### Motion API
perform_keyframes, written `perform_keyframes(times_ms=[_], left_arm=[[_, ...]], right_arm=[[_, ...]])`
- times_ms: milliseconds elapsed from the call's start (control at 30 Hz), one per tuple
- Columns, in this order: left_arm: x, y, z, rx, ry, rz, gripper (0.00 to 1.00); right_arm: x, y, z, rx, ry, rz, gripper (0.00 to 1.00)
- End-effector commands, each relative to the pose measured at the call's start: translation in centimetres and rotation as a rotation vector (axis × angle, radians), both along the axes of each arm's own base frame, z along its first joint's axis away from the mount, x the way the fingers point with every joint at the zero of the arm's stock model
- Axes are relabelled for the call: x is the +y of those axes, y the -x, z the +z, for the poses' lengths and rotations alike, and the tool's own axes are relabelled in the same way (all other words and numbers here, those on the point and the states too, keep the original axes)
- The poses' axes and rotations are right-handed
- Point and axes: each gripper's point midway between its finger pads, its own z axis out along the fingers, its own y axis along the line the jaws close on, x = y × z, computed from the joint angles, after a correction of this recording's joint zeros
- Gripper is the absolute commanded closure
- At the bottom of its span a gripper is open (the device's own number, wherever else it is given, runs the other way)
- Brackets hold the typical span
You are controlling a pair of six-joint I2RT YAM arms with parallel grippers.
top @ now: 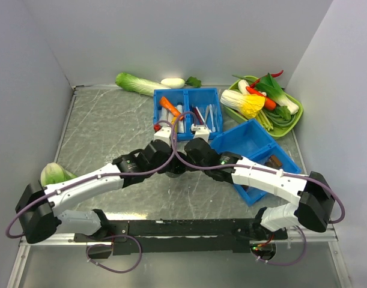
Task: Prepare toiletry sets of a toothbrush and toothpaste on the tray
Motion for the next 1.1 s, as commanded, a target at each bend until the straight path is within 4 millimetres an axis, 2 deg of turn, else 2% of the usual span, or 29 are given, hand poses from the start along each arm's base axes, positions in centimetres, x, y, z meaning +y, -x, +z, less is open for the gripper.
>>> perform_keyframes(times_ms=[0, 33, 67, 167, 233, 333, 367, 433, 500, 567, 667, 700, 767, 833, 933, 1067], left_arm=[[-0.4, -0.4, 0.5, -0.013, -0.055, -0.035, 0.59], [-0.4, -0.4, 0.2, -0.008, -0.070, -0.037, 0.64], [-0.3, -0.5, 0.0, -0.010, -0.087, -0.043, 0.77], [-0.3, -0.7, -0.1, -0.016, -0.107, -0.052, 0.99], [-0.3, -0.7, -0.4, -0.015, -0.119, -0.073, 0.99], [-0.2, -1.0, -0.5, -0.020, -0.134, -0.121, 0.99], [0.2, -1.4, -0.6, -0.023, -0.149, -0.139, 0.99], [0.3, -1.4, -0.2, -0.032, -0.156, -0.201, 0.99], [1.1, -1.9, 0.2, -0.044, -0.165, -0.221, 0.99], [1.0, -1.8, 0.7, -0.057, -0.170, -0.303, 0.99], [1.0, -1.4, 0.9, -0.064, -0.195, -0.394, 0.99], [1.0, -1.4, 0.7, -0.061, -0.208, -0.410, 0.99], [1.3, -1.5, 0.7, -0.063, -0.226, -0.424, 0.99], [1.4, -1.7, 0.7, -0.066, -0.224, -0.421, 0.99], [1.6, -2.0, 0.9, -0.075, -0.205, -0.410, 0.99], [1.9, -2.3, 0.9, -0.081, -0.196, -0.400, 0.99]], right_arm=[[2.6, -1.6, 4.1, -0.092, -0.131, -0.033, 1.00], [2.7, -1.5, 4.2, -0.094, -0.133, -0.033, 1.00], [2.7, -1.5, 4.3, -0.095, -0.133, -0.030, 1.00], [2.9, -1.4, 4.0, -0.088, -0.125, -0.018, 1.00], [3.1, -1.2, 3.8, -0.078, -0.125, -0.007, 0.98], [3.8, -0.9, 3.6, -0.064, -0.138, 0.026, 0.82], [4.0, -0.8, 3.7, -0.061, -0.146, 0.033, 0.69], [4.3, -0.5, 3.8, -0.056, -0.166, 0.052, 0.55], [4.2, -0.5, 4.2, -0.067, -0.177, 0.055, 0.49], [4.4, -0.4, 4.3, -0.076, -0.181, 0.075, 0.43], [5.1, -0.5, 4.2, -0.070, -0.156, 0.115, 0.43], [5.5, -0.6, 3.4, -0.053, -0.134, 0.123, 0.44], [6.3, -0.5, 3.3, -0.040, -0.130, 0.151, 0.46], [6.9, -0.6, 2.3, -0.019, -0.114, 0.165, 0.48], [7.2, -0.6, 1.1, 0.004, -0.087, 0.170, 0.51], [6.6, -0.5, 0.2, 0.012, -0.055, 0.160, 0.53]])
